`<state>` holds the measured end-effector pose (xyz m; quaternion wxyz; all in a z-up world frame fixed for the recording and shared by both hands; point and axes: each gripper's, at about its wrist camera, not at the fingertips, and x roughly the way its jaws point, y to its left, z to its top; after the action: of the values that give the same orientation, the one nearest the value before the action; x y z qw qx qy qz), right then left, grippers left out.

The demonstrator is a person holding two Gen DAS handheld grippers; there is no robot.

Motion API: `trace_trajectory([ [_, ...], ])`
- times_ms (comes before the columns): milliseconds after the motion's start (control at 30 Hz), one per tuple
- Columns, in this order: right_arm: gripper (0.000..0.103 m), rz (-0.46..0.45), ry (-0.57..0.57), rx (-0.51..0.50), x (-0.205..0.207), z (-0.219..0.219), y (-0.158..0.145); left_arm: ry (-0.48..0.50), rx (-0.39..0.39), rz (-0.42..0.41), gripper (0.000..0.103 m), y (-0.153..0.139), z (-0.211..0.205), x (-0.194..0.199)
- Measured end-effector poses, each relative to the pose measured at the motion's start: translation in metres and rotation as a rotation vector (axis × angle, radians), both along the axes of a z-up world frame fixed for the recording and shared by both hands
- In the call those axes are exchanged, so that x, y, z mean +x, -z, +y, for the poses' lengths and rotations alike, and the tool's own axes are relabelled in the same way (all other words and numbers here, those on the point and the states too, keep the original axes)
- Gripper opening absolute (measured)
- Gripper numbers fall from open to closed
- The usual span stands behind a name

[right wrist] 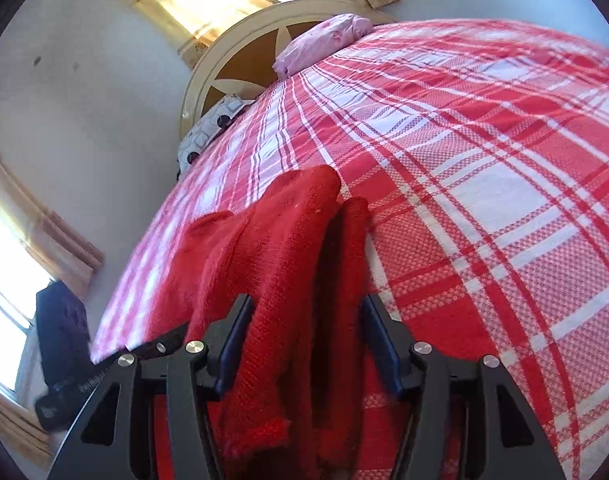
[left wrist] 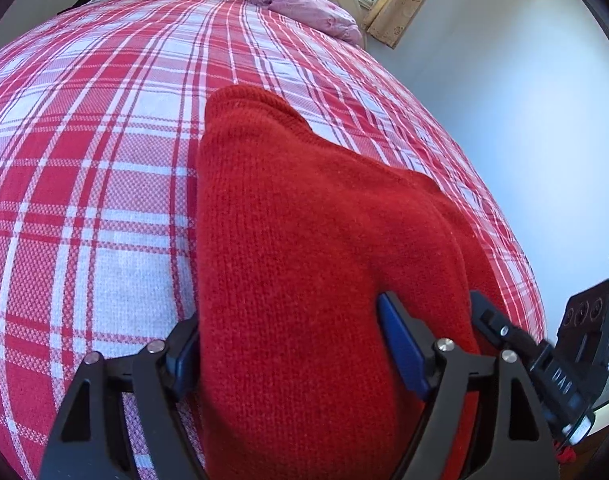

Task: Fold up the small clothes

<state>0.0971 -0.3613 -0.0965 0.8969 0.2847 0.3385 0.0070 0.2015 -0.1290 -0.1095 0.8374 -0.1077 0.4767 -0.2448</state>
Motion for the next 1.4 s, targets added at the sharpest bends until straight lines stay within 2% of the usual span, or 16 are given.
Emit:
trace_trajectory([
  [167,0.058,0.023,-0.053,-0.043,0.010,0.007,0.000,-0.012,0.021,-0.017,0.082,-0.001,-0.005,0.000],
  [267,0.040,0.014,-0.054,-0.081,0.009,0.014,-0.002,-0.010,0.019,-0.026,0.077,-0.002,-0.007,-0.001],
  [300,0.036,0.012,-0.049,-0.112,0.008,0.018,-0.004,-0.009,0.021,-0.035,0.075,-0.002,-0.007,-0.002],
  [433,0.031,-0.002,-0.035,-0.293,0.005,0.043,-0.015,-0.020,0.022,-0.082,0.055,-0.009,-0.009,-0.012],
  [533,0.030,-0.016,-0.031,-0.384,0.002,0.055,-0.021,-0.053,-0.001,-0.096,0.050,-0.010,-0.004,-0.015],
  [633,0.030,-0.012,-0.030,-0.371,0.003,0.052,-0.020,-0.069,-0.002,-0.085,0.049,-0.010,-0.003,-0.013],
  [733,0.030,-0.007,-0.027,-0.332,0.005,0.046,-0.018,-0.071,0.056,-0.112,0.047,-0.015,-0.013,-0.013],
  [900,0.028,-0.025,-0.005,-0.337,-0.005,0.051,-0.029,-0.054,0.121,-0.154,0.044,-0.027,-0.015,-0.020],
  [1167,0.027,-0.072,0.016,-0.323,-0.029,0.063,-0.049,-0.013,0.180,-0.185,0.041,-0.039,-0.015,-0.033],
  [1400,0.027,-0.087,0.004,-0.303,-0.038,0.072,-0.056,0.000,0.199,-0.182,0.041,-0.042,-0.007,-0.041],
])
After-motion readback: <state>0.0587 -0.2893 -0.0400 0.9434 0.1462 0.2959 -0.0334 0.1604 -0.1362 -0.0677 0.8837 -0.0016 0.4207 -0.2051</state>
